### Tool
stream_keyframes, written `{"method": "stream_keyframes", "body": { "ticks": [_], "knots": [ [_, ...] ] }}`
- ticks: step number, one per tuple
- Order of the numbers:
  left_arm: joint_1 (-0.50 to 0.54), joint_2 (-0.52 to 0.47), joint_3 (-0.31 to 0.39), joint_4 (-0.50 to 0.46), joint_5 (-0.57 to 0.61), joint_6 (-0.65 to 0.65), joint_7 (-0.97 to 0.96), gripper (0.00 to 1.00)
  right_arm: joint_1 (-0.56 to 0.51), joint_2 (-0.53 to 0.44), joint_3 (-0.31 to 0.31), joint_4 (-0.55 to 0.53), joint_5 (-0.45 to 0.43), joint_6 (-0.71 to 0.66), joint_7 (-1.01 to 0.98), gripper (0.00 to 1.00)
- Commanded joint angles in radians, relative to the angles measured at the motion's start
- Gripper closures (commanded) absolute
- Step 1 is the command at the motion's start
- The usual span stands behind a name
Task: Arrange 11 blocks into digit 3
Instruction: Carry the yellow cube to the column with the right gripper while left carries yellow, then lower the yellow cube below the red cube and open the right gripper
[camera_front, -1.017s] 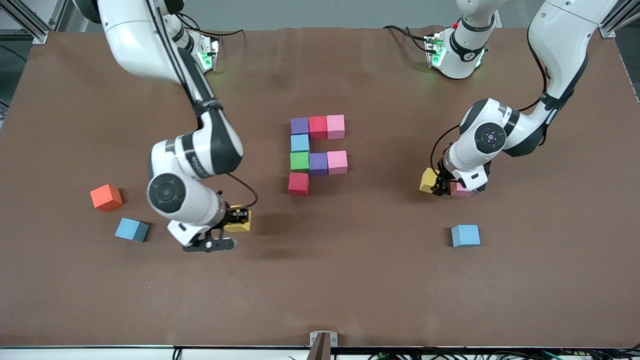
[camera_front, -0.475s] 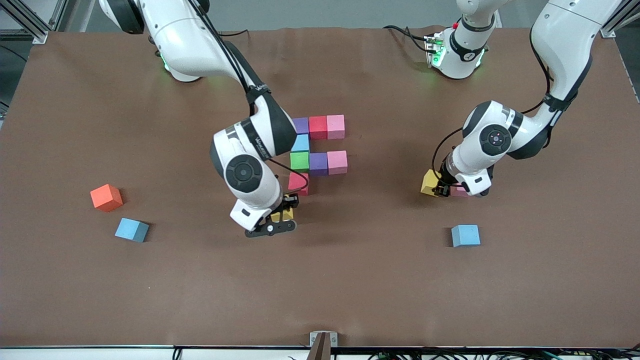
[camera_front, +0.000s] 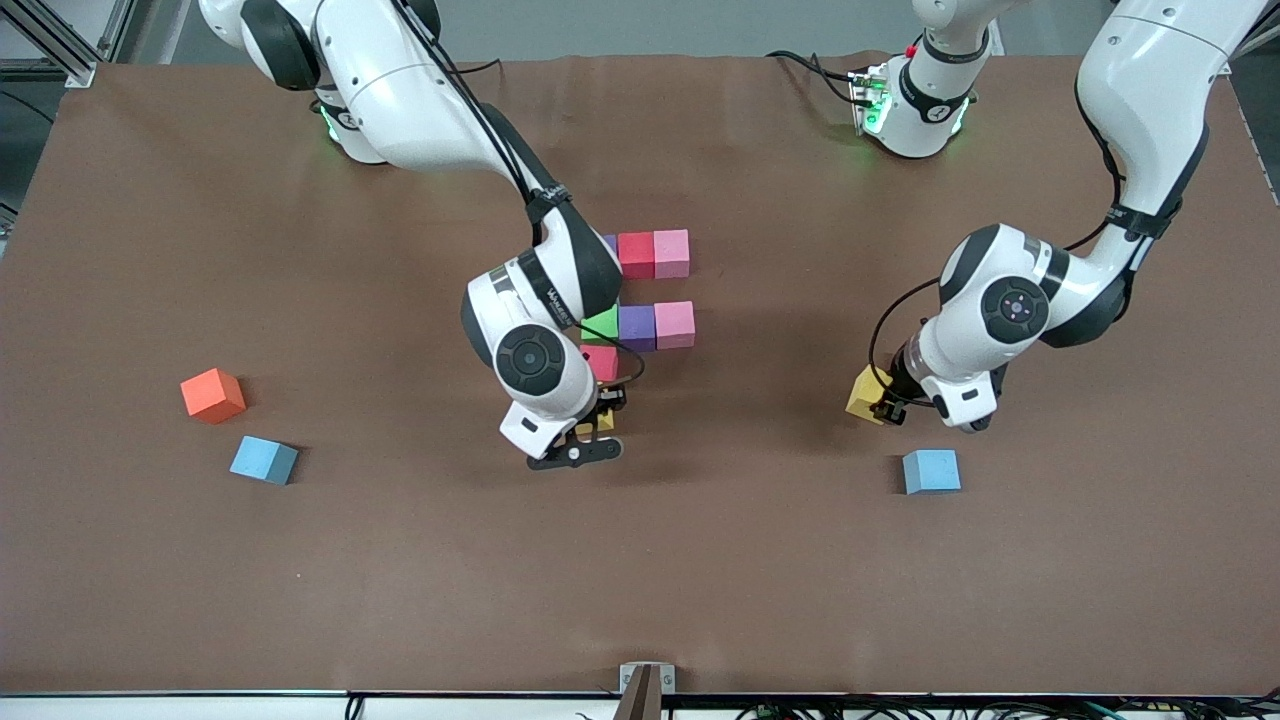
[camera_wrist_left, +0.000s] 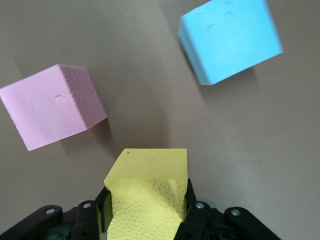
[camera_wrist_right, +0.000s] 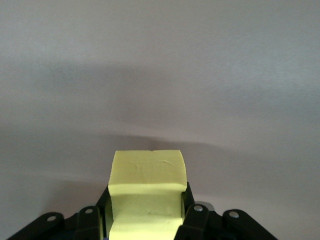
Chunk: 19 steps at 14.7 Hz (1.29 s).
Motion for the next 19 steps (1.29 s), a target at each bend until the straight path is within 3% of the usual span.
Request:
{"method": "stream_keyframes", "body": {
  "ticks": [1, 8, 14, 19],
  "knots": [
    [-0.037, 0.048, -0.007, 0.111, 0.0, -0.094, 0.023, 0.85, 0.012, 0.028, -0.016, 0.037, 0.021, -0.006, 0.021, 0.67],
    [-0.086, 0.13, -0.008, 0.287, -0.012, -0.207, 0.238, 0.85, 0.014, 0.043, -0.021, 0.034, 0.016, -0.008, 0.022, 0.67],
    [-0.098, 0.153, -0.008, 0.317, -0.014, -0.209, 0.457, 0.82, 0.016, 0.047, -0.021, 0.022, 0.021, -0.018, 0.105, 0.68],
    [-0.143, 0.154, -0.004, 0.346, -0.095, -0.209, 0.367, 0.85, 0.032, 0.05, -0.021, 0.008, 0.019, -0.015, 0.137, 0.68]
  ]
}}
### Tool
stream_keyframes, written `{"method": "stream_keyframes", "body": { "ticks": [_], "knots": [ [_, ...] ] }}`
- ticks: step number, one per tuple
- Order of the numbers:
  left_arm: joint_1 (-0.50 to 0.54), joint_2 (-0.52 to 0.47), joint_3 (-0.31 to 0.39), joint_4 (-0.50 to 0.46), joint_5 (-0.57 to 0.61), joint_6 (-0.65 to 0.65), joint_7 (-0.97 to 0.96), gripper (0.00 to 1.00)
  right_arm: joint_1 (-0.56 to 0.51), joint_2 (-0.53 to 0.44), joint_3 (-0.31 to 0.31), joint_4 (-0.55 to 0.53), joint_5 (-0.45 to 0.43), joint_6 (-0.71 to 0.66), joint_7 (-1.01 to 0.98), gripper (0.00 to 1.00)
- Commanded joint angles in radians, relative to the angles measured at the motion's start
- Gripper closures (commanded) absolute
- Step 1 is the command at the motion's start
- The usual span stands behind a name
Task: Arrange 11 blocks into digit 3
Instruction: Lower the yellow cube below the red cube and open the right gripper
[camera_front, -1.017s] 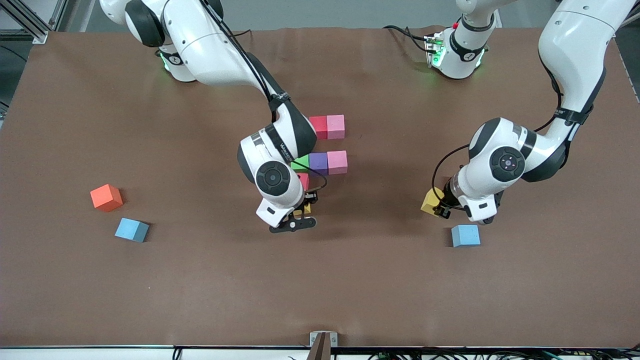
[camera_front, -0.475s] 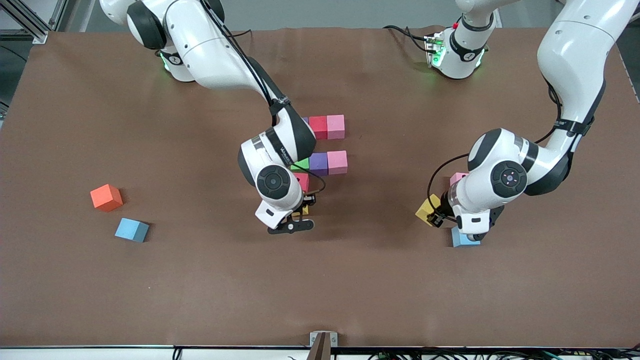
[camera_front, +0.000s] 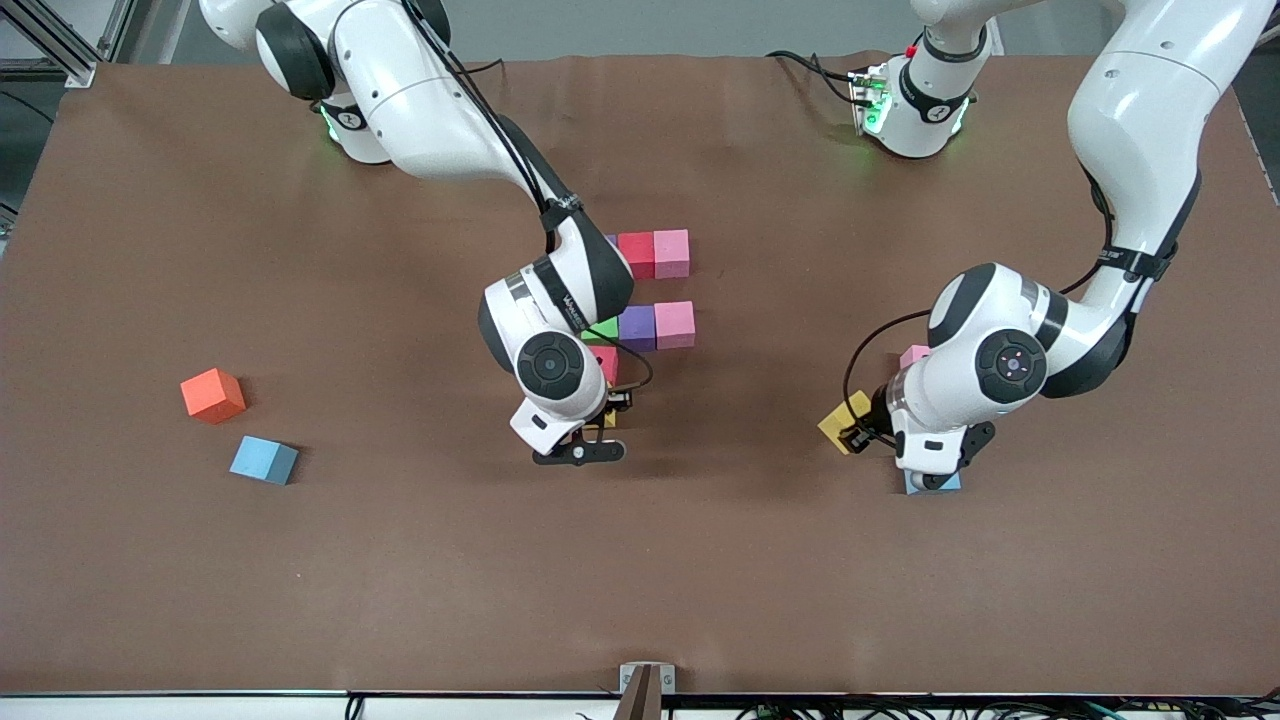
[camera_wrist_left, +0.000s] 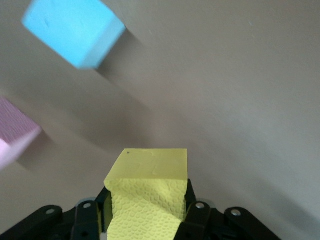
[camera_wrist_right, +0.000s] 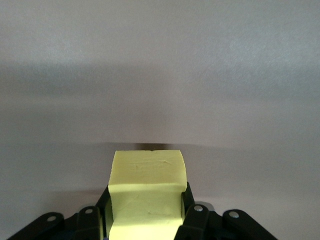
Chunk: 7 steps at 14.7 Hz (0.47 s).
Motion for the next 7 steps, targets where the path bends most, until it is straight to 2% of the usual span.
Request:
{"method": "stream_keyframes", "body": {
  "ticks": [1, 7],
  "knots": [
    [-0.018, 0.006, -0.002, 0.035, -0.03, -0.028, -0.038, 0.85, 0.015, 0.011, -0.011, -0.002, 0.02, 0.0, 0.023, 0.68],
    [-0.026, 0.008, 0.0, 0.036, -0.021, -0.027, -0.02, 0.85, 0.015, 0.021, -0.011, -0.003, 0.019, -0.003, 0.023, 0.68]
  ]
}}
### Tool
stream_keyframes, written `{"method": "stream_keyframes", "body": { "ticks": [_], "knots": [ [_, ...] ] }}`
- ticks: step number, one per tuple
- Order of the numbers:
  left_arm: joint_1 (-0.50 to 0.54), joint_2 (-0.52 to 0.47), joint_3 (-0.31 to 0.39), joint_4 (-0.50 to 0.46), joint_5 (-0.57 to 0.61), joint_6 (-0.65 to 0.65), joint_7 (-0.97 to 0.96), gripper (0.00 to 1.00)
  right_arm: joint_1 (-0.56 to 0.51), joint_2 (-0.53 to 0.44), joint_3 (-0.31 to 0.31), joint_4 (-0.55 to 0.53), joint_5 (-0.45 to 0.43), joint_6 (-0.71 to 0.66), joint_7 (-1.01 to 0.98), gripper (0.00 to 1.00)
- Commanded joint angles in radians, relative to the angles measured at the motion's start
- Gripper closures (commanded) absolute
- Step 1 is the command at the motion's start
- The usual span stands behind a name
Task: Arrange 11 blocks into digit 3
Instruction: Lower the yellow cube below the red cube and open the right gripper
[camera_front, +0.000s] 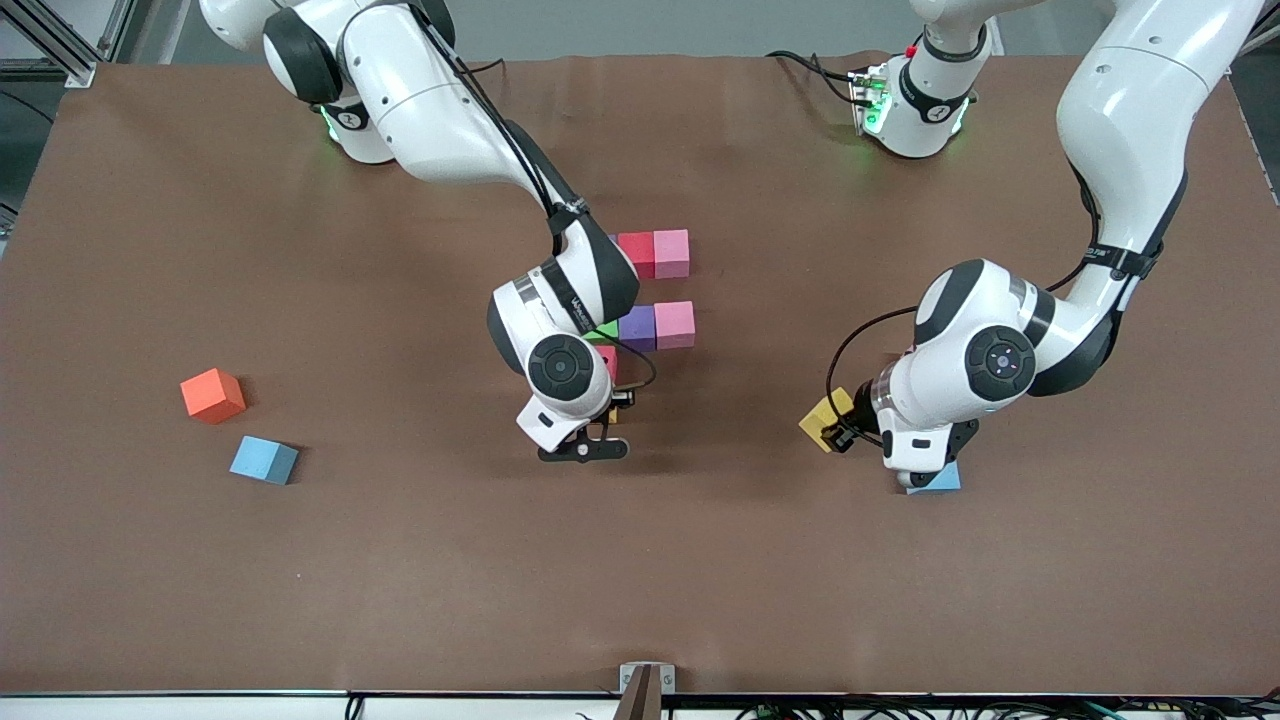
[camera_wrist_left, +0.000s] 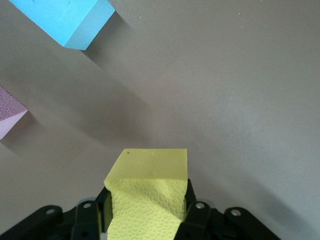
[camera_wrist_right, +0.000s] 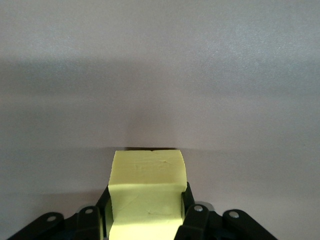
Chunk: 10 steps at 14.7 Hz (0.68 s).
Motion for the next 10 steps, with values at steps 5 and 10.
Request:
{"method": "stream_keyframes", "body": {
  "ticks": [5, 10],
  "knots": [
    [-0.006, 0.012, -0.003, 0.02, -0.005, -0.023, 0.011, 0.85, 0.012, 0.001, -0.01, -0.003, 0.018, -0.003, 0.012, 0.68],
    [-0.006, 0.01, -0.003, 0.014, -0.006, -0.023, 0.011, 0.85, 0.015, 0.001, -0.01, -0.003, 0.02, -0.005, 0.012, 0.67]
  ]
}}
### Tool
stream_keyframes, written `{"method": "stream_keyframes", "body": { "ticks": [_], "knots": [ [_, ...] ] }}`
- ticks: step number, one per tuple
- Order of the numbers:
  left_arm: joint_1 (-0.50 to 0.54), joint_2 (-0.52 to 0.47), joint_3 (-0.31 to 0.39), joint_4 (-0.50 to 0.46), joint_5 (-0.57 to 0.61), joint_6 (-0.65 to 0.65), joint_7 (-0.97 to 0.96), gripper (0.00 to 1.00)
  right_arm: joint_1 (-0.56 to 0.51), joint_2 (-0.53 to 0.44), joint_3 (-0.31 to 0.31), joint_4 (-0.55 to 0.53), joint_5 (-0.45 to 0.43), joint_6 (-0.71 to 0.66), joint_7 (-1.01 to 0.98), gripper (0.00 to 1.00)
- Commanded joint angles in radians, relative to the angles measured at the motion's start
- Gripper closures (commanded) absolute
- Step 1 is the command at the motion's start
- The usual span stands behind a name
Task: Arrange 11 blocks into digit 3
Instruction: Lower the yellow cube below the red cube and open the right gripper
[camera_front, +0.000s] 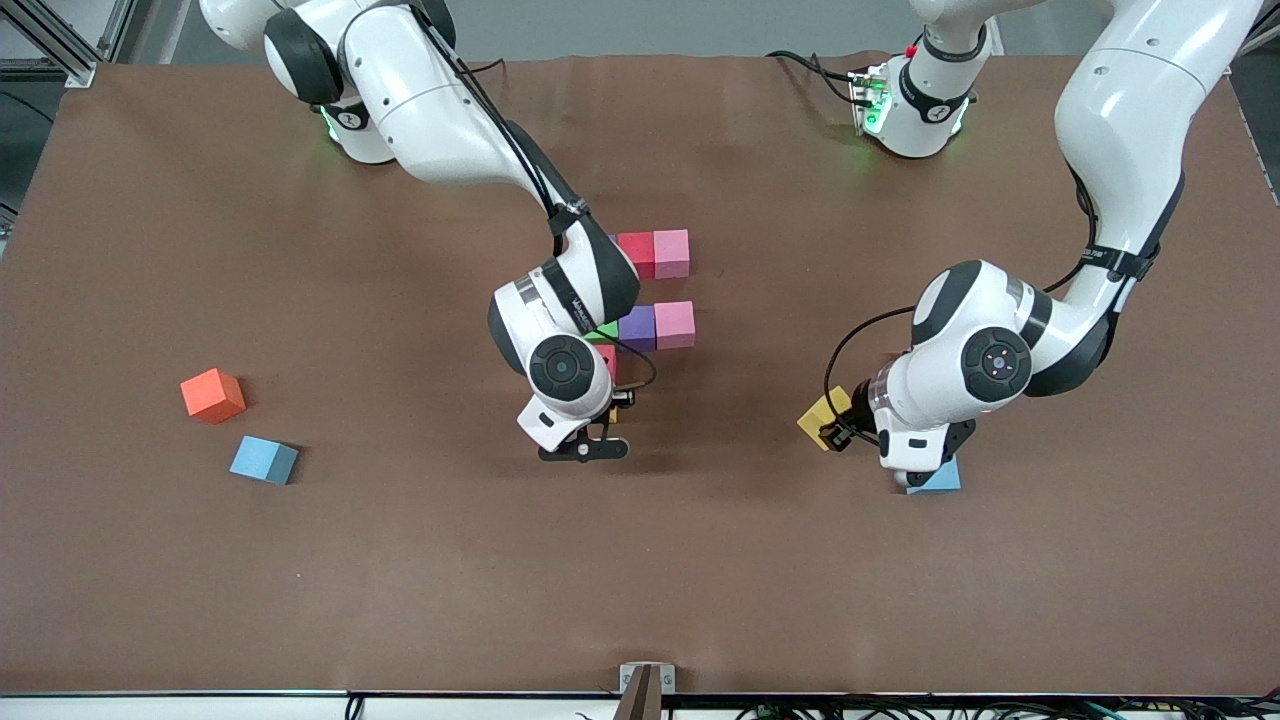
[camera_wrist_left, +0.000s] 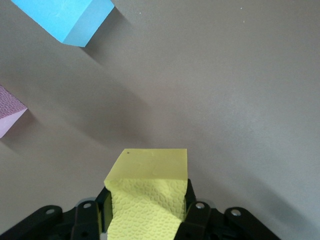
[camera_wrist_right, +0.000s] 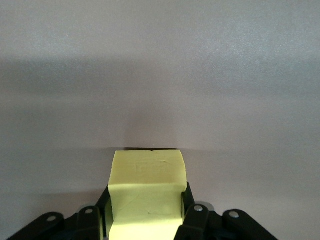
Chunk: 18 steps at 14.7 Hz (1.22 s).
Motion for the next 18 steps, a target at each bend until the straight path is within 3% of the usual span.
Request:
{"method": "stream_keyframes", "body": {
  "ticks": [1, 2, 3, 4, 13, 16, 18],
  "knots": [
    [-0.002, 0.004, -0.004, 0.013, -0.006, -0.018, 0.009, 0.85, 0.014, 0.0, -0.011, -0.003, 0.018, -0.002, 0.011, 0.67],
    [-0.002, 0.004, -0.004, 0.013, -0.006, -0.018, 0.009, 0.85, 0.014, 0.001, -0.011, -0.003, 0.018, 0.0, 0.011, 0.56],
    [-0.002, 0.004, -0.004, 0.011, -0.006, -0.018, 0.009, 0.85, 0.014, 0.001, -0.011, -0.003, 0.018, 0.003, 0.015, 0.1],
    [-0.002, 0.003, -0.004, 0.011, -0.006, -0.02, 0.009, 0.85, 0.014, 0.001, -0.011, -0.003, 0.018, 0.003, 0.017, 0.0],
    [-0.018, -0.002, -0.01, 0.002, -0.011, -0.033, -0.012, 0.85, 0.005, -0.046, -0.012, -0.003, 0.017, -0.026, 0.052, 0.0],
    [-0.055, 0.001, -0.012, 0.007, -0.017, -0.02, -0.116, 0.85, -0.008, -0.103, -0.073, 0.012, 0.02, -0.149, 0.049, 0.0],
    [-0.09, 0.006, -0.01, 0.014, -0.017, -0.009, -0.199, 0.79, -0.034, -0.16, -0.112, 0.012, 0.022, -0.184, 0.049, 0.0]
  ]
}}
